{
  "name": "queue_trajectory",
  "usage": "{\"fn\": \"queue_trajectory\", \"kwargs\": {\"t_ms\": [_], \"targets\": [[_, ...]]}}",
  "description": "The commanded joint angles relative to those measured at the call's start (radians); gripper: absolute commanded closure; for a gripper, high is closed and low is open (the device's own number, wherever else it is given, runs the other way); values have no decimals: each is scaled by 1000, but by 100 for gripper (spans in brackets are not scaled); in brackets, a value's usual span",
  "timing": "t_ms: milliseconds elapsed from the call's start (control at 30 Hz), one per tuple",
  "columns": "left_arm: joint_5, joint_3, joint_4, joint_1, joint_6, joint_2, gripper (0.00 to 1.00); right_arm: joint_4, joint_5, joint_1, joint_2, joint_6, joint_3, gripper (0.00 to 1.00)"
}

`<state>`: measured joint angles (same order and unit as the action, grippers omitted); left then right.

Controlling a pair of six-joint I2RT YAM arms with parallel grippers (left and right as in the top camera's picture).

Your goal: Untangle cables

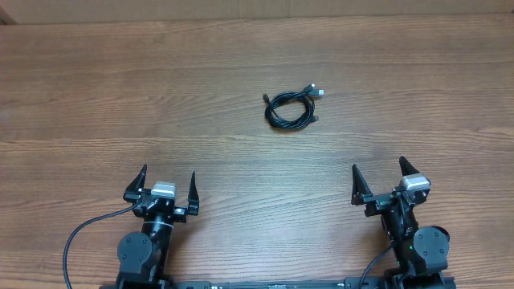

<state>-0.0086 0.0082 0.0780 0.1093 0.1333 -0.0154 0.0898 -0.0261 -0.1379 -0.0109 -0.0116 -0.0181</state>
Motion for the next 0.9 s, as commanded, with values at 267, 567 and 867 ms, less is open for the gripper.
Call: {"fn": "queue_trajectory", "kwargs": {"t_ms": [267, 567, 867], "targets": [[24, 2, 9, -6, -145, 11, 0, -6, 0, -4, 8, -5, 10, 0], [96, 237, 193, -6, -148, -43, 0, -6, -1, -4, 8, -5, 10, 0], [241, 664, 368, -6, -86, -401, 0, -6, 0, -4, 8, -5, 10, 0]]}}
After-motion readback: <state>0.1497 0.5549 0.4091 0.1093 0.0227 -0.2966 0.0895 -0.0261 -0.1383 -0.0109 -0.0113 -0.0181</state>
